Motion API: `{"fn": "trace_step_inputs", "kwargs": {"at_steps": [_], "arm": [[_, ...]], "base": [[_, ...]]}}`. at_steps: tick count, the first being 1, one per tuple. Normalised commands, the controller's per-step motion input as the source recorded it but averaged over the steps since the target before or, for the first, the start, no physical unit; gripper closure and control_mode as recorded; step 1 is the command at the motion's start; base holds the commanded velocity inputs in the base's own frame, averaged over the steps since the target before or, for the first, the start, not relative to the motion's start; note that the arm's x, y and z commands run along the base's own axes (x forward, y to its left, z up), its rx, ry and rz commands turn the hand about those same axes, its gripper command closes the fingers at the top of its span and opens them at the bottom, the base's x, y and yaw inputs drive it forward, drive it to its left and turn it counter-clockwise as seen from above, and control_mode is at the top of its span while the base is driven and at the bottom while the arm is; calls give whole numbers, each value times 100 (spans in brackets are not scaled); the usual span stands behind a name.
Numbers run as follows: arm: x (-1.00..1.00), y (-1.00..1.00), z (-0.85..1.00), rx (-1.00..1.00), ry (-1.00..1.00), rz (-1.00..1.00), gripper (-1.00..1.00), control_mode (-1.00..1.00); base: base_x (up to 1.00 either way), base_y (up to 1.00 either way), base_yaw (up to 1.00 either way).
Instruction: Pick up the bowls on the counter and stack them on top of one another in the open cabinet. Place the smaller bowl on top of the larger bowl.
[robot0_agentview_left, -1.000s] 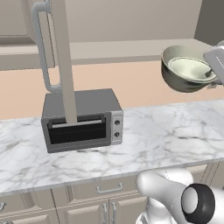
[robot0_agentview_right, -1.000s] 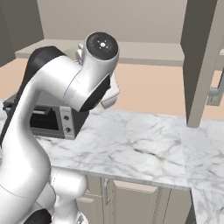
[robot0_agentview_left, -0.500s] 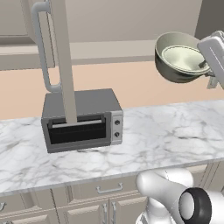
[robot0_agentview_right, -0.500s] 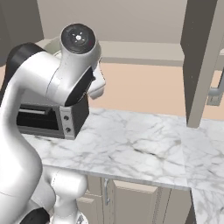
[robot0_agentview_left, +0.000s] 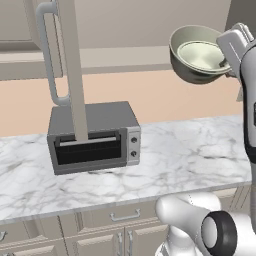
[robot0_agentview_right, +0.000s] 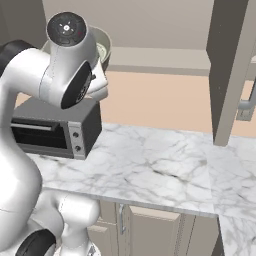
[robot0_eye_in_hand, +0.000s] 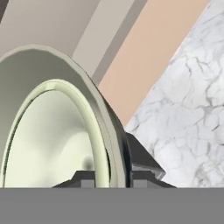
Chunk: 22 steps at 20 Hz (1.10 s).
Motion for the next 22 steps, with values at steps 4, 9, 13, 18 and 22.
{"fn": "trace_step_inputs", "kwargs": {"at_steps": [4, 9, 13, 18, 22], "arm": [[16, 15, 25, 0, 0, -7, 100, -100], [19, 14, 18, 0, 0, -7, 100, -100], [25, 14, 8, 1, 0, -6, 100, -100], [32, 12, 3, 3, 0, -5, 100, -100], [36, 7, 4, 5, 0, -5, 100, -100]], "base": [[0, 0, 0], [0, 0, 0], [0, 0, 0], [0, 0, 0], [0, 0, 0]]}}
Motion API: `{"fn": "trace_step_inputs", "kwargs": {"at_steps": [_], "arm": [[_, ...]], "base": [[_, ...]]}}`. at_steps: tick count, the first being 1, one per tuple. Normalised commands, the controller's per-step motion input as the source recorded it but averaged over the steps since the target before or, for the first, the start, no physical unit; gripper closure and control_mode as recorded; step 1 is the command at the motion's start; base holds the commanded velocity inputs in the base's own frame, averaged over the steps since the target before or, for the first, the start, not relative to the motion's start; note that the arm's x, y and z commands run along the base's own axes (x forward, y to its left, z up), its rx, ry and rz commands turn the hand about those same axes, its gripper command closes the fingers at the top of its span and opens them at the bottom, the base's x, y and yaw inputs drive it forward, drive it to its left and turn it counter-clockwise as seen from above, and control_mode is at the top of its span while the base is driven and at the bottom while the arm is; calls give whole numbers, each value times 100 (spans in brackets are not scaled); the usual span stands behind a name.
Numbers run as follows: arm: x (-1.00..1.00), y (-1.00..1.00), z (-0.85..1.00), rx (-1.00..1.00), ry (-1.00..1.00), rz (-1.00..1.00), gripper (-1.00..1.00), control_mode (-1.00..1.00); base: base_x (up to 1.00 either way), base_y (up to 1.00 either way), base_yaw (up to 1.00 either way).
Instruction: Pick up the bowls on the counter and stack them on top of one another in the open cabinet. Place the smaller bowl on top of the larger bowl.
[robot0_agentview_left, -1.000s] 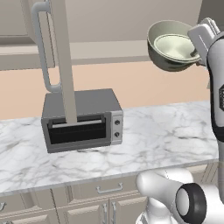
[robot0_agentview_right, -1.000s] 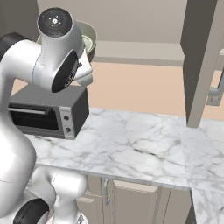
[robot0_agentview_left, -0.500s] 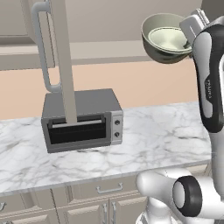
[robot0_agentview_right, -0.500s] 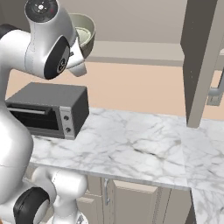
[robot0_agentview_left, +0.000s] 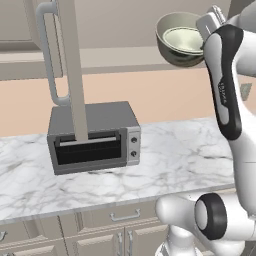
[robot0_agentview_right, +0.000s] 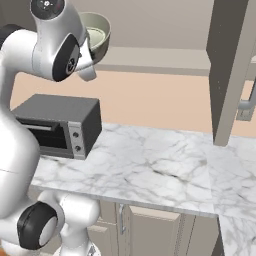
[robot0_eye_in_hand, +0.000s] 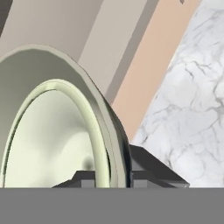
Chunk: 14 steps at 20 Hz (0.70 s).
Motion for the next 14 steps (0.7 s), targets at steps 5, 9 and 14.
{"fn": "trace_step_inputs", "kwargs": {"at_steps": [5, 9, 14], "arm": [[36, 2, 8, 6, 0, -5, 100, -100], [37, 0, 8, 6, 0, -5, 100, -100], [35, 0, 0, 4, 0, -5, 100, -100]], "base": [[0, 0, 0], [0, 0, 0], [0, 0, 0]]}}
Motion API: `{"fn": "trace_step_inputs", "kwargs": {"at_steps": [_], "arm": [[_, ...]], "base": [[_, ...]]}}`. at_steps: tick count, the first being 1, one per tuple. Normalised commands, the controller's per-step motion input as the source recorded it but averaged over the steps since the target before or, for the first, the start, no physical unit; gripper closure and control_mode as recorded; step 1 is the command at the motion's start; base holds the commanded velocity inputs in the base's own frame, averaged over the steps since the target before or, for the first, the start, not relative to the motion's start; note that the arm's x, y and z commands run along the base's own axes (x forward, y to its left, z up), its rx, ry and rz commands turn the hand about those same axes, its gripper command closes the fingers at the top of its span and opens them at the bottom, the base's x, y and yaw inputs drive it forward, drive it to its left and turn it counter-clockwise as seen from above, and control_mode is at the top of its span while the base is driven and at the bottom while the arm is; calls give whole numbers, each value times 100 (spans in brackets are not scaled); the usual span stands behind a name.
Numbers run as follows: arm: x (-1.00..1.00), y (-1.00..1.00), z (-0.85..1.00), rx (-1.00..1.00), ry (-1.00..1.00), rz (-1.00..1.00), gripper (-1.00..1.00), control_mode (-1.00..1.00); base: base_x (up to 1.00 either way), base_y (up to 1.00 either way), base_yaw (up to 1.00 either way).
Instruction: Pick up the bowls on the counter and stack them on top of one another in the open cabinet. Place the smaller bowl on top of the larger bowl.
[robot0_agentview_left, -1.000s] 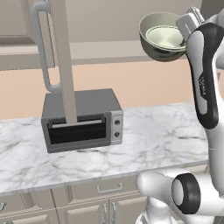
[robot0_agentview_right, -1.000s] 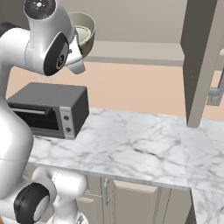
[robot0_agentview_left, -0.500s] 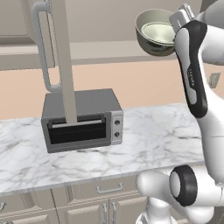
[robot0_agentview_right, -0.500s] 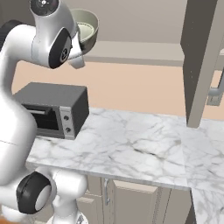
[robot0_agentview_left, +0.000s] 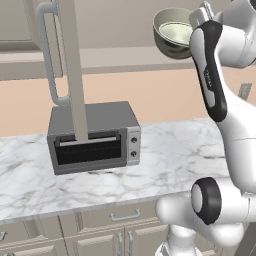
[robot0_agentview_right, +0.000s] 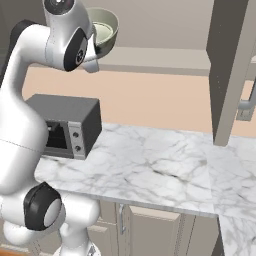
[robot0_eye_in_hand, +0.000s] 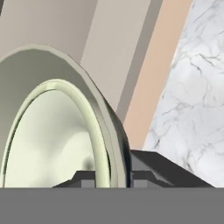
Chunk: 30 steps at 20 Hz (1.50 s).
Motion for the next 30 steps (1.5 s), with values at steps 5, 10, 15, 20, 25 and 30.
{"fn": "trace_step_inputs", "kwargs": {"at_steps": [5, 10, 15, 20, 25, 30], "arm": [[31, 0, -1, 1, 0, -5, 100, -100], [29, 0, -3, 2, 0, -5, 100, -100], [25, 0, -11, 5, 1, -4, 100, -100], [25, 0, -8, 6, 3, -3, 100, -100], [27, 0, 0, 6, 3, -4, 100, -100], [25, 0, -2, 4, 3, -4, 100, -100]], "base": [[0, 0, 0], [0, 0, 0], [0, 0, 0], [0, 0, 0], [0, 0, 0], [0, 0, 0]]}}
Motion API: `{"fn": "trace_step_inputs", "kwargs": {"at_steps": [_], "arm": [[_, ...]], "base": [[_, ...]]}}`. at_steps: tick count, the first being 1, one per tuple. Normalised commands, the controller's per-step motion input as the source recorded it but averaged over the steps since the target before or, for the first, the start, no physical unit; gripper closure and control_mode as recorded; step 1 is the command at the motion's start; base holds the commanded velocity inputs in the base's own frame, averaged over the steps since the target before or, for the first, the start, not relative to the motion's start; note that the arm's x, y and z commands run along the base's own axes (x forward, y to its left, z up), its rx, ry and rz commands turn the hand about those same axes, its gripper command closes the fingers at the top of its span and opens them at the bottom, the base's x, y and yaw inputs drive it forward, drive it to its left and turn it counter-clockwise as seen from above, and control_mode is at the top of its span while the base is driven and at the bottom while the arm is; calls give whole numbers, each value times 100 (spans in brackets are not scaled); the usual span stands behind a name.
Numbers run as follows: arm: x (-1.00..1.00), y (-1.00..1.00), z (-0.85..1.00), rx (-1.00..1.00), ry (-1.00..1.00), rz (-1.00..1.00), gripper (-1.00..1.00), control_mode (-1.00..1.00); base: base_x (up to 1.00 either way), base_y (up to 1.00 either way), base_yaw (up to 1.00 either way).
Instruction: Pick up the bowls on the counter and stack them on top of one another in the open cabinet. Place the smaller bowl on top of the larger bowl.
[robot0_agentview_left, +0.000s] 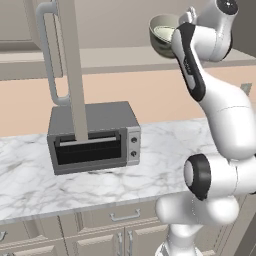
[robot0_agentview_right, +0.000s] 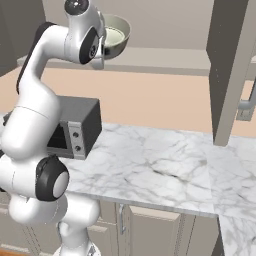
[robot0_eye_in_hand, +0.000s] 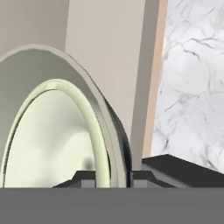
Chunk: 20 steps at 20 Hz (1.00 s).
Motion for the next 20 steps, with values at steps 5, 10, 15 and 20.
{"fn": "trace_step_inputs", "kwargs": {"at_steps": [5, 10, 15, 20], "arm": [[24, 0, -7, 1, 4, -4, 100, -100], [22, 0, -8, 0, 3, -4, 100, -100], [23, 0, -6, 0, 3, -4, 100, -100], [25, 0, -6, 0, 2, -4, 100, -100]], "base": [[0, 0, 0], [0, 0, 0], [0, 0, 0], [0, 0, 0]]}}
